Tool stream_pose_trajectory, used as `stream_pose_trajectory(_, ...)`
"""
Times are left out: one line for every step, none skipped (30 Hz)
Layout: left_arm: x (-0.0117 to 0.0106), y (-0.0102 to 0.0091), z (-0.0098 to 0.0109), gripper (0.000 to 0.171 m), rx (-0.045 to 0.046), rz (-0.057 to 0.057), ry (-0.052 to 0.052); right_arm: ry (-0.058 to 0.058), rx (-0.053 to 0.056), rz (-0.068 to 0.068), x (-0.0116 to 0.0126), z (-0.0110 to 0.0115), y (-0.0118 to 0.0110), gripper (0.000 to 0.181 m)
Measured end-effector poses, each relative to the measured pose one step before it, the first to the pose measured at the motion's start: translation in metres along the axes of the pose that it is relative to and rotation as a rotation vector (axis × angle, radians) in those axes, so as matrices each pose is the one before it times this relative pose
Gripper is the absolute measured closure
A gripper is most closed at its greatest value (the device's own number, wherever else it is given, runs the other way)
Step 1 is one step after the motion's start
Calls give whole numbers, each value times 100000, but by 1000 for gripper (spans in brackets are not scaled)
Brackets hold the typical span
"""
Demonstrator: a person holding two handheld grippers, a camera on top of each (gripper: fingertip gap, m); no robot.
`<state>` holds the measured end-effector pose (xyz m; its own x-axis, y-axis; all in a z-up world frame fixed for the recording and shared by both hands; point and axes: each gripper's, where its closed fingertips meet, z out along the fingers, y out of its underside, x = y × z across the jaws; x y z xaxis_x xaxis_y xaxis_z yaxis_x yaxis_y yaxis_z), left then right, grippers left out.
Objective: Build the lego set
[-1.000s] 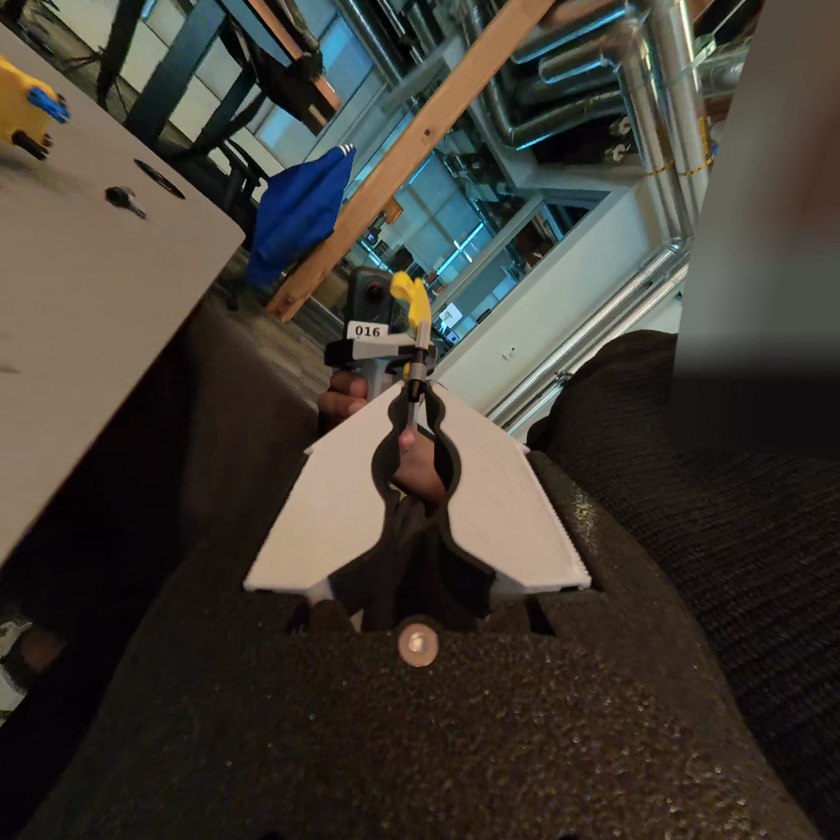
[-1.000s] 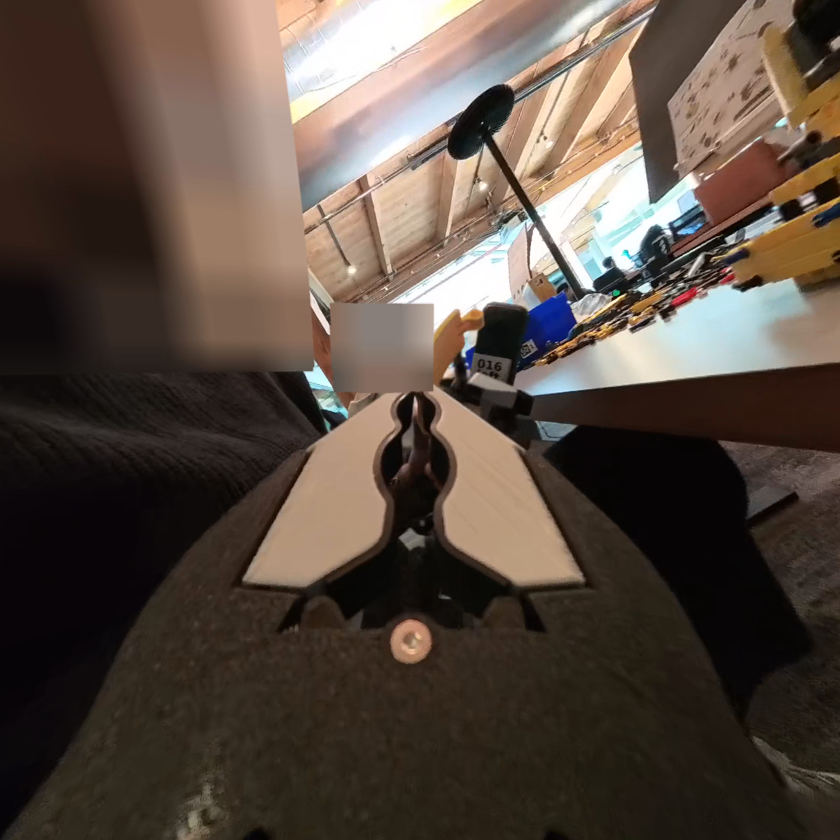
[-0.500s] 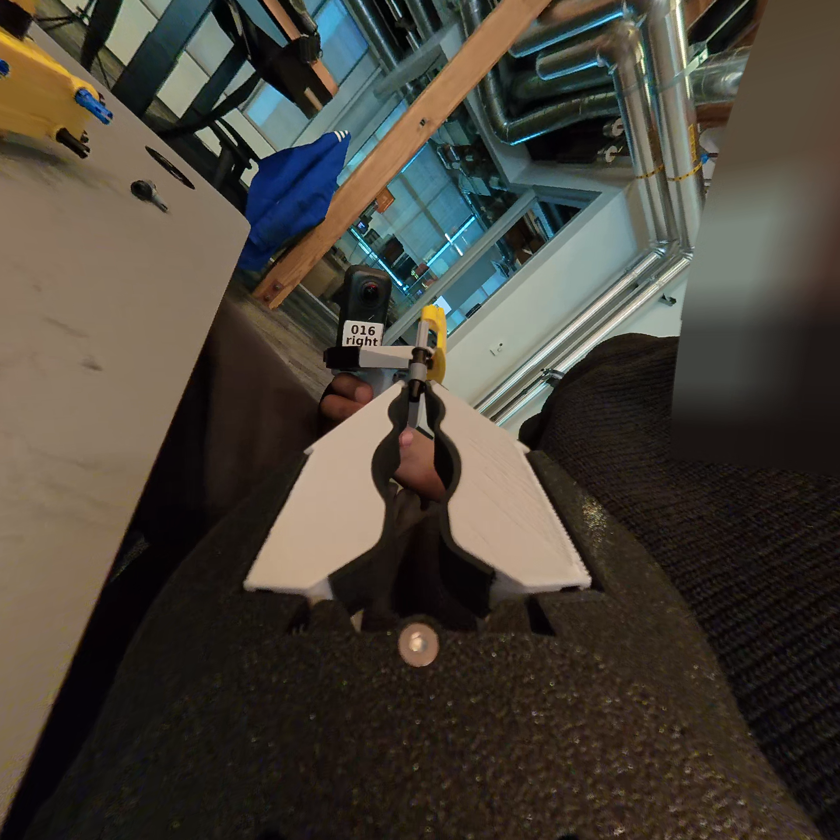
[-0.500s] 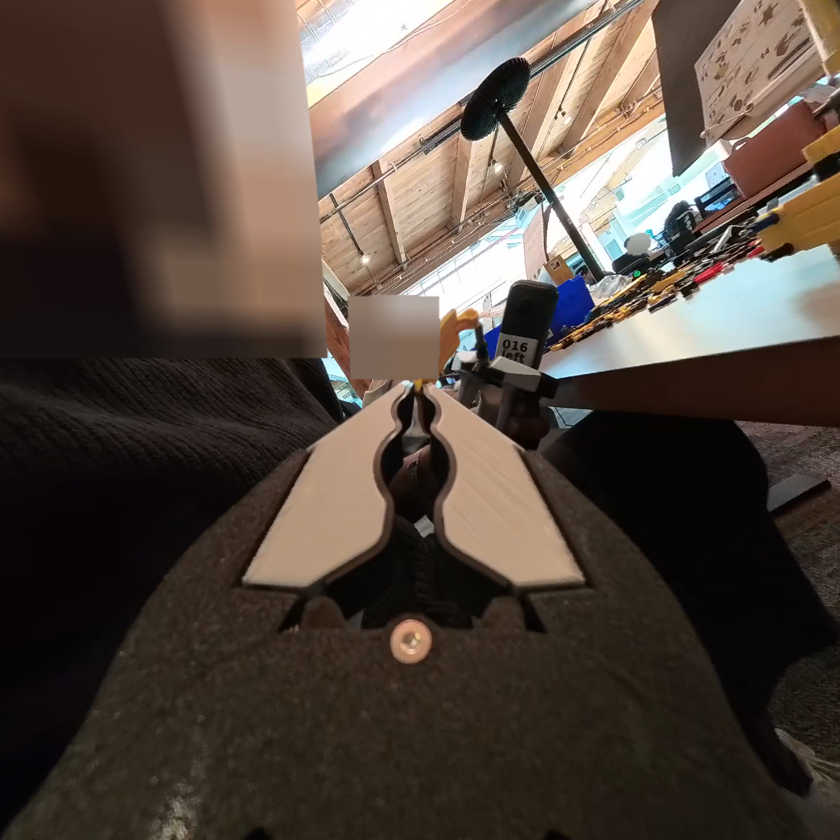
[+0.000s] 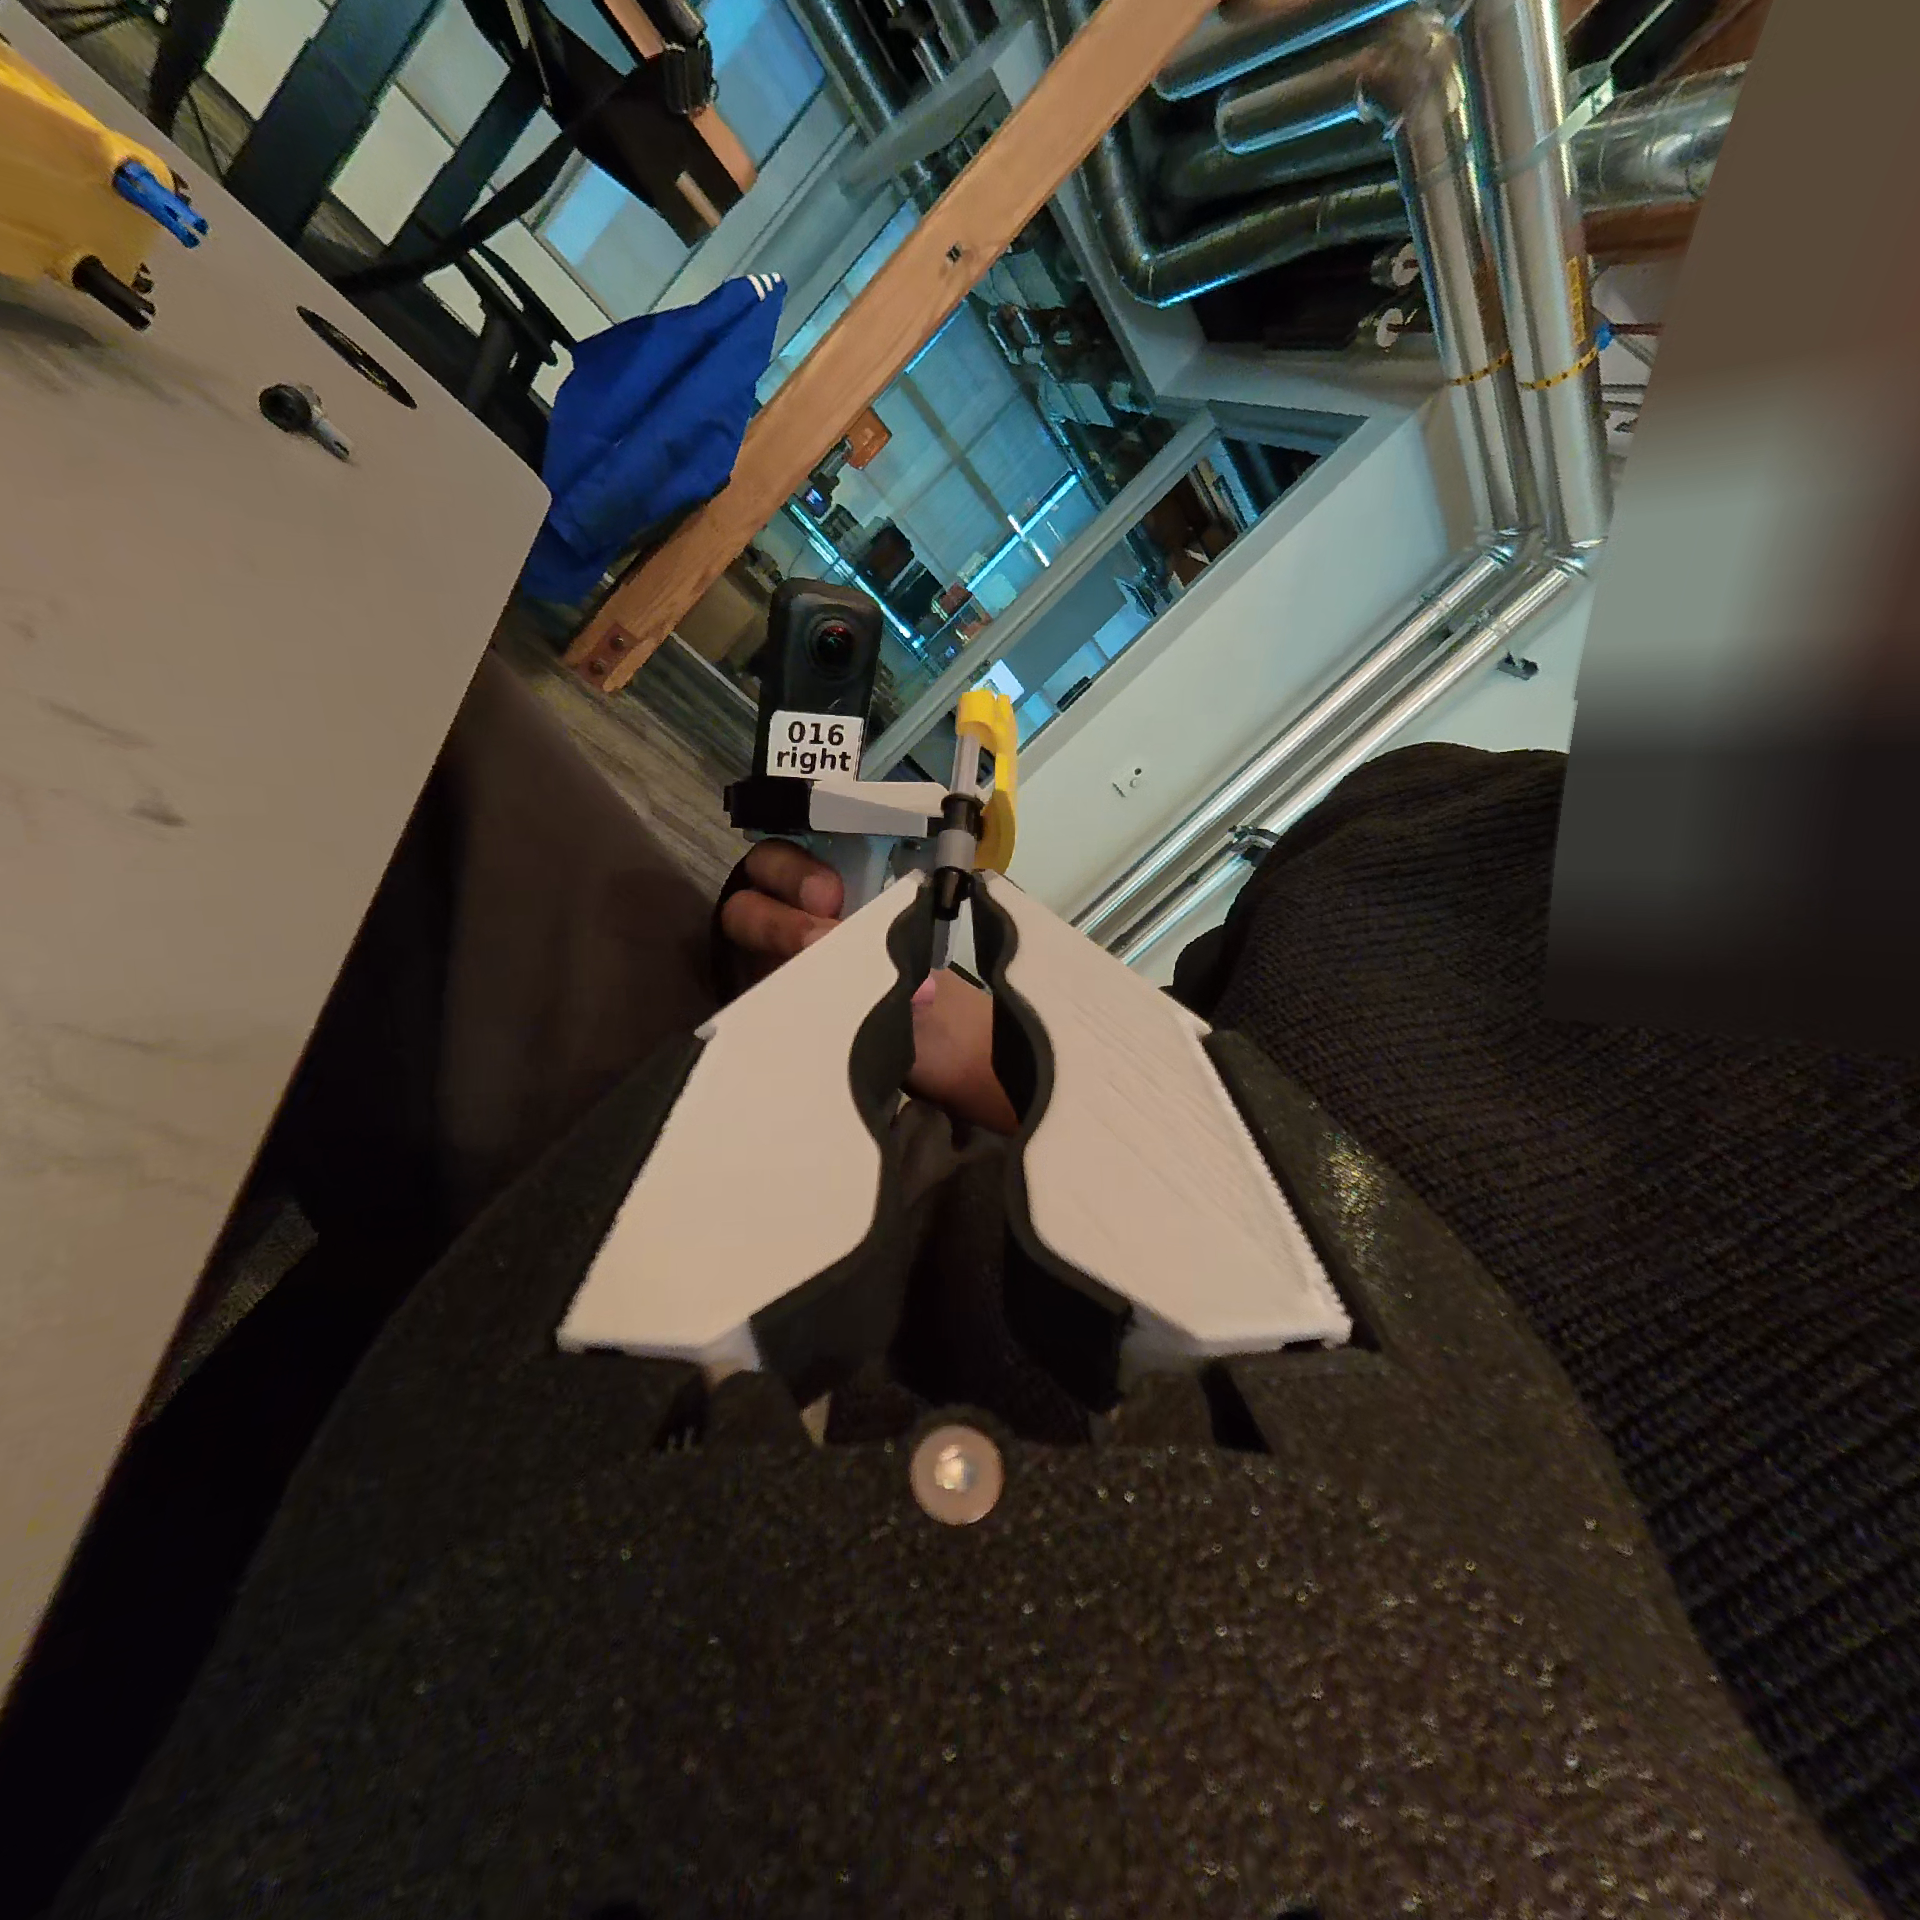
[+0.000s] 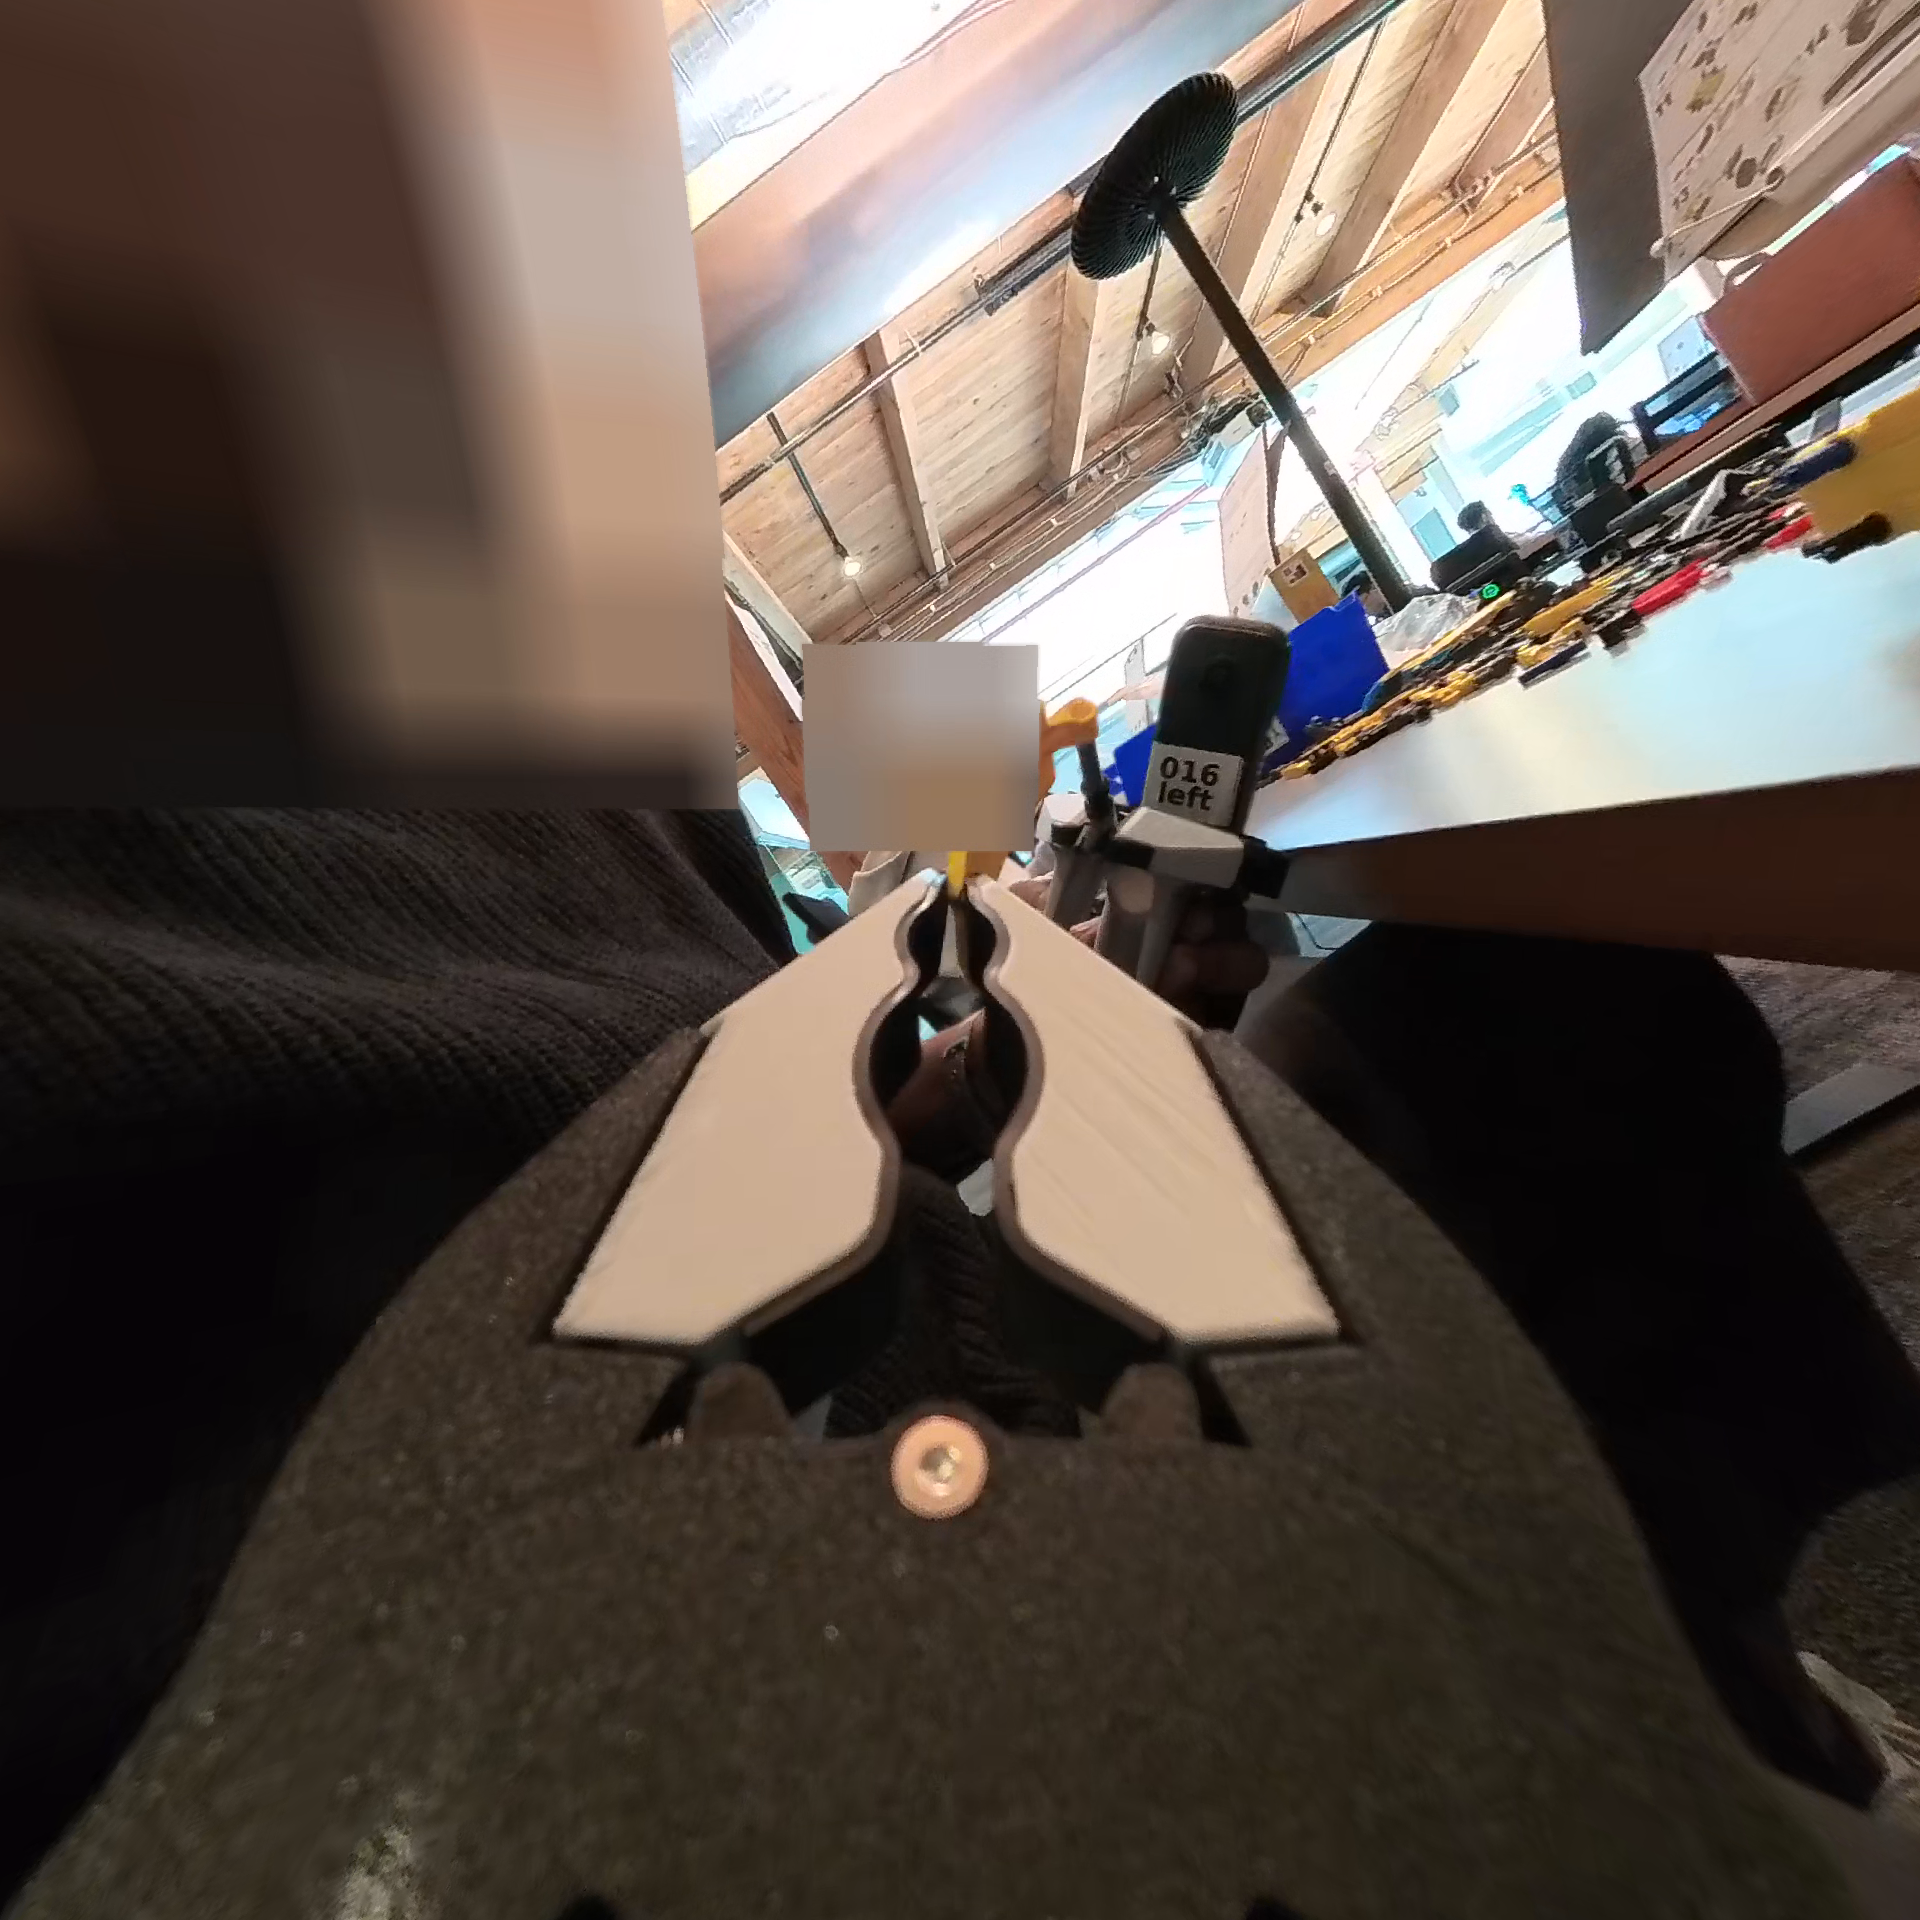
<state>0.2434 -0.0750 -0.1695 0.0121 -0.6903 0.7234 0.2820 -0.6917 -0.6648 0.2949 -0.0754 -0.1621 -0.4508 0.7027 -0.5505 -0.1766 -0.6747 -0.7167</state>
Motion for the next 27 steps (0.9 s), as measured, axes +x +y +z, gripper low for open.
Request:
stream_pose_trajectory(-3, -55, -72, 166, 271, 797, -574, -165, -96, 320, 8, 35, 11, 179)
stream_pose_trajectory(-18, -1, -68, 166, -58, 976, -792, -69, -240, 347, 46, 44, 36, 179)
stream_pose_trajectory(2, 36, -40, 166, -426, 1115, -687, -34, -349, 284, 46, 65, 47, 179)
stream_pose_trajectory(58, 43, -24, 166, -405, 1223, -491, -11, -436, 190, 42, 63, 72, 179)
stream_pose_trajectory(57, 13, -24, 166, -238, 1411, -602, 18, -322, 94, 31, 60, 52, 179)
stream_pose_trajectory(61, 28, -21, 166, -295, 1335, -563, -134, -88, 91, 3, 48, 8, 179)
stream_pose_trajectory(78, -2, -20, 166, -124, 1300, -454, -323, -24, 225, -37, 44, -3, 179)
stream_pose_trajectory(67, -71, -44, 166, 412, 1776, -780, -285, -84, 298, -7, 35, 8, 179)
stream_pose_trajectory(-5, -109, -53, 167, 639, 2540, -1614, -122, -163, 282, 15, 41, 27, 179)
stream_pose_trajectory(-99, -58, -56, 167, 103, 3246, -2542, -69, -213, 310, 37, 39, 35, 179)
stream_pose_trajectory(-138, 1, -51, 167, -450, 3886, -3090, -85, -231, 344, 31, 49, 46, 179)
stream_pose_trajectory(-109, 33, -36, 166, -883, 4495, -3289, -51, -384, 242, 46, 60, 63, 179)
stream_pose_trajectory(-43, 22, -35, 166, -897, 5141, -3160, -35, -450, 55, 25, 62, 77, 179)
stream_pose_trajectory(-45, -49, -57, 166, -513, 5862, -3672, -32, -376, 43, 29, 56, 58, 179)
stream_pose_trajectory(-60, -78, -63, 166, -505, 6911, -4398, 4, -286, 151, 46, 53, 38, 179)
stream_pose_trajectory(-42, -130, -101, 166, -363, 7942, -4811, 58, -164, 252, 60, 42, 27, 179)
stream_pose_trajectory(-31, -158, -126, 166, -333, 8533, -4996, 176, -160, 386, 72, 39, 33, 179)
stream_pose_trajectory(-46, -145, -114, 166, -512, 8955, -5326, 162, -245, 524, 86, 51, 63, 179)
stream_pose_trajectory(-140, -96, -86, 166, -885, 9078, -5928, -180, -193, 776, 40, 77, 65, 179)
stream_pose_trajectory(-142, -38, -67, 167, -983, 9258, -6114, -671, 126, 1378, -27, 75, 26, 179)
stream_pose_trajectory(-111, -39, -53, 167, -865, 8969, -5641, -1037, 656, 2247, -42, 77, -23, 179)
stream_pose_trajectory(-97, -25, -40, 167, -868, 8407, -5240, -1363, 990, 2966, -52, 67, -37, 179)
stream_pose_trajectory(-51, -17, -8, 167, -724, 7777, -4614, -1493, 805, 3137, -52, 64, 8, 179)
stream_pose_trajectory(-12, -29, -7, 167, -616, 6820, -3785, -1024, 298, 2810, 8, 44, 52, 179)
stream_pose_trajectory(-47, -68, 2, 167, -298, 5756, -3469, -463, -155, 2280, 83, 16, 75, 179)
stream_pose_trajectory(-41, -79, -1, 168, -50, 4647, -2929, -429, -448, 1751, 51, -6, 109, 179)
stream_pose_trajectory(14, -30, 25, 167, -51, 3788, -2166, -492, -694, 1454, 20, -7, 117, 179)
